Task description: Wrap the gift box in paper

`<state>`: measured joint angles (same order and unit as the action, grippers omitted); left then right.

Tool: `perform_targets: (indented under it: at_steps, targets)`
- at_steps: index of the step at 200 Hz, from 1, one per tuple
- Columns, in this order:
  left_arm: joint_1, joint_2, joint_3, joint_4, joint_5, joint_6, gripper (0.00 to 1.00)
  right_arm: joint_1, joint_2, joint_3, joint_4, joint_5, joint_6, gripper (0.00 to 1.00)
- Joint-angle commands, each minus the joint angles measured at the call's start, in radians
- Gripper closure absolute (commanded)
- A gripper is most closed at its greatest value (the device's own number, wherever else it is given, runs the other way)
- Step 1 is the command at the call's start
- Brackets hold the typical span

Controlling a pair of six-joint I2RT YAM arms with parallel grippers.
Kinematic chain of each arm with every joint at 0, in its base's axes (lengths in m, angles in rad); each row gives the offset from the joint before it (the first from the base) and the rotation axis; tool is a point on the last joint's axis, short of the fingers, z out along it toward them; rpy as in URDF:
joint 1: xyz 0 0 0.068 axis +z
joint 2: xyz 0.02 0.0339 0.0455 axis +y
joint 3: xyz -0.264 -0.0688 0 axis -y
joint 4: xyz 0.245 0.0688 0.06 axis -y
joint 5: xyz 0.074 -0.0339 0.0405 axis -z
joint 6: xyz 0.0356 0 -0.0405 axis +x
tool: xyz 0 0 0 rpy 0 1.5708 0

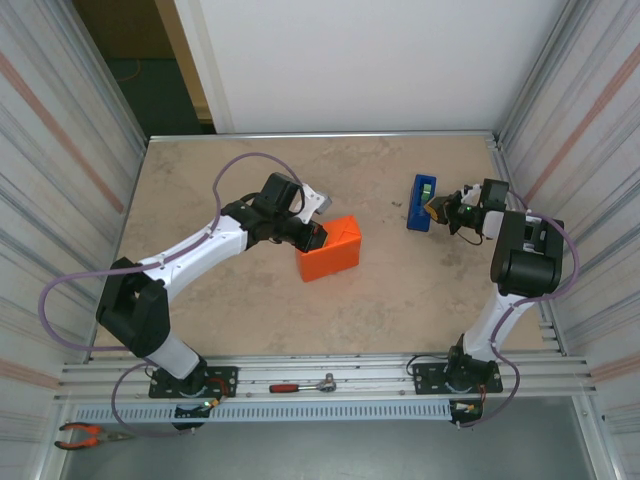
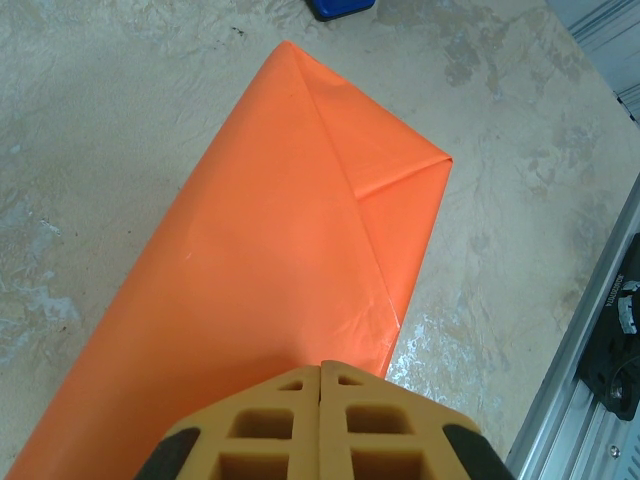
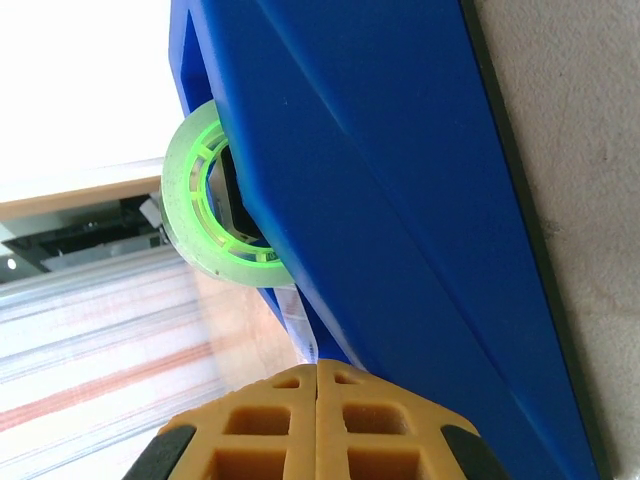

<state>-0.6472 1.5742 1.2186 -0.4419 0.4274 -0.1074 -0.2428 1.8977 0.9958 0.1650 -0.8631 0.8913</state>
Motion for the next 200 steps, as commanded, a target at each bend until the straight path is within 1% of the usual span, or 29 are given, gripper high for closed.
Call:
perform_targets:
  at_steps: [1, 42, 82, 133, 156, 200]
  targets:
    - [-0.005, 0.051, -0.045, -0.077, -0.020, 0.019, 1.00, 0.009, -0.022, -0.025, 0.012, -0.042, 0.057, 1.00]
    - [-0.005, 0.052, -0.045, -0.077, -0.020, 0.018, 1.00, 0.023, -0.112, -0.028, 0.022, -0.042, 0.093, 1.00]
    - [-0.005, 0.056, -0.043, -0.079, -0.023, 0.020, 1.00, 0.033, -0.183, -0.052, 0.002, -0.031, 0.096, 1.00]
    - [-0.004, 0.056, -0.045, -0.078, -0.021, 0.020, 1.00, 0.034, -0.246, -0.110, -0.015, -0.018, 0.109, 1.00]
    - [-0.005, 0.057, -0.045, -0.078, -0.022, 0.019, 1.00, 0.038, -0.273, -0.136, -0.047, 0.004, 0.109, 1.00]
    - [-0.005, 0.056, -0.047, -0.077, -0.020, 0.019, 1.00, 0.042, -0.318, -0.212, -0.048, 0.042, 0.118, 1.00]
